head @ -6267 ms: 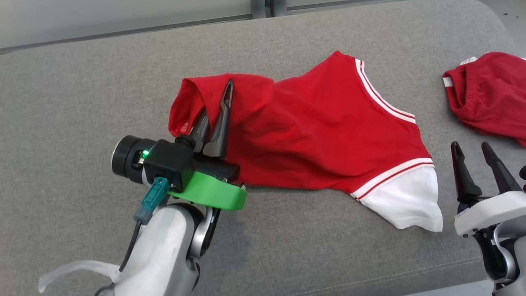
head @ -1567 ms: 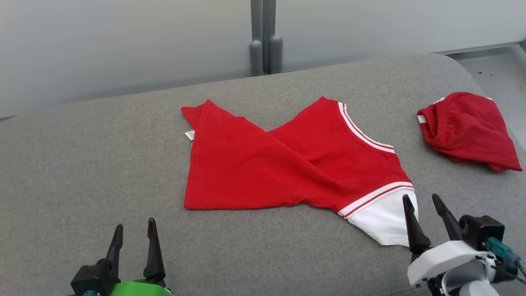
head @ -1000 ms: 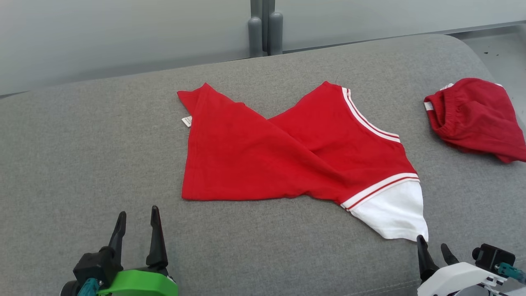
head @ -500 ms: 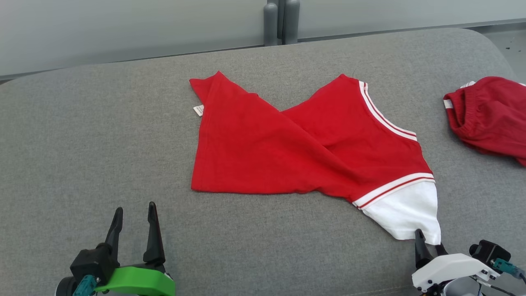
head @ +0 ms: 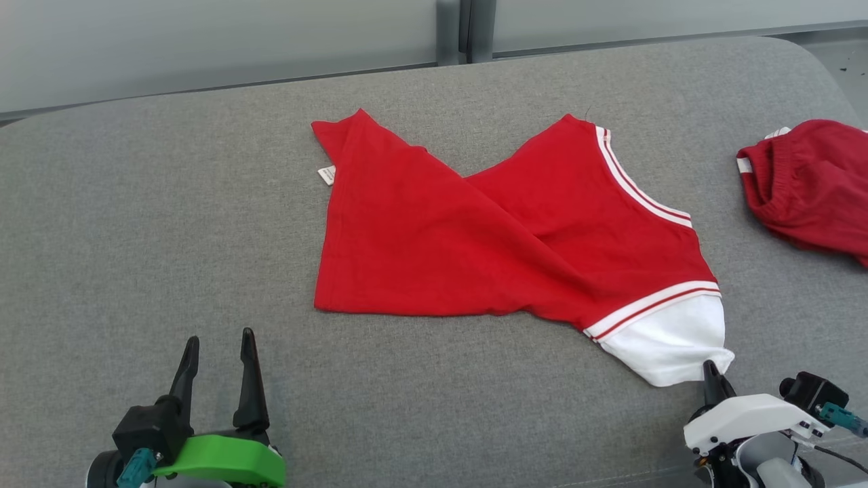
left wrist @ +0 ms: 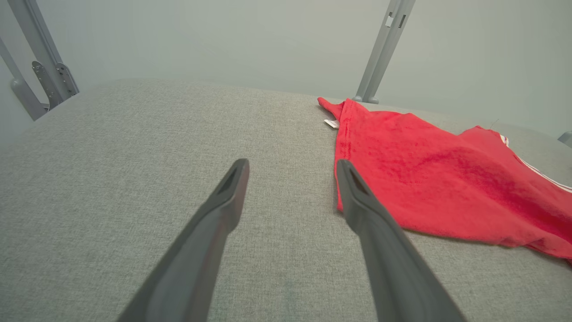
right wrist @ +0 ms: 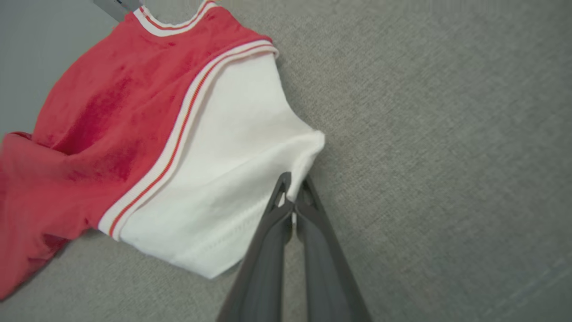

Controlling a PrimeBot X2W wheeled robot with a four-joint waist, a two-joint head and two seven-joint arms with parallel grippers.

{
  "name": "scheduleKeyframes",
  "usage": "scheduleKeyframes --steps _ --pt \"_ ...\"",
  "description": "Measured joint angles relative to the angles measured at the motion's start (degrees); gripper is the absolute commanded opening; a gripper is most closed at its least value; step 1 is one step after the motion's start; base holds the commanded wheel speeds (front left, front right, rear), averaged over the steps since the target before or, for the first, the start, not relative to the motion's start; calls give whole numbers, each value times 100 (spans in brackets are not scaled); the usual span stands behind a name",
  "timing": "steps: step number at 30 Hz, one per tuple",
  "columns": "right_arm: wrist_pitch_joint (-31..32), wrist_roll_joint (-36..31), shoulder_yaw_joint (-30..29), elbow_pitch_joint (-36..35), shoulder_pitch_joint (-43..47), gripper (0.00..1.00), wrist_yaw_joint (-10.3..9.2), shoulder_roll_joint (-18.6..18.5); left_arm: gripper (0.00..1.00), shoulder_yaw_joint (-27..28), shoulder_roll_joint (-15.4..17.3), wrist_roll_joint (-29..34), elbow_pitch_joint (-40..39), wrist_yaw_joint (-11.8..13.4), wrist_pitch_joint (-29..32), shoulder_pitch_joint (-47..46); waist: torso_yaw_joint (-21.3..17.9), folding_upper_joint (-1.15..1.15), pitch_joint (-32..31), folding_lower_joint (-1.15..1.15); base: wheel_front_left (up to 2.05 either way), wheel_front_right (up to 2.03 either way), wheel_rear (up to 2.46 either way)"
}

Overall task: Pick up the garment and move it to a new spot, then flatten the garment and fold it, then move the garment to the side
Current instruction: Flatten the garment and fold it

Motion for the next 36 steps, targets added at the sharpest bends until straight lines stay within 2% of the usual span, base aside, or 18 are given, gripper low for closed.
scheduleKeyframes --steps 4,9,14,20,28,36 --pt "-56 89 204 -345 43 0 -1 -142 100 -20 -5 -60 25 5 -1 -1 -34 0 -21 0 0 0 0" --pt "-91 189 643 -1165 266 0 -1 -327 100 -81 -57 -221 102 -76 2 -2 -124 0 -52 0 0 0 0" --pt "-96 235 689 -1868 456 0 0 -517 100 -240 -162 -510 402 -286 166 -42 -229 0 -92 0 0 0 0" --pt "-37 171 645 -2245 606 0 -1 -595 100 -517 -225 -746 977 -523 519 -316 -302 0 -146 0 0 0 0" --pt "136 -26 528 -2427 683 0 0 -499 100 -742 -328 -1503 2345 -711 976 -1239 -322 0 -190 0 0 0 0" --pt "260 -131 543 -2574 621 0 -1 -422 100 -949 -336 -2103 3646 -680 873 -2190 -434 0 -73 0 0 0 0"
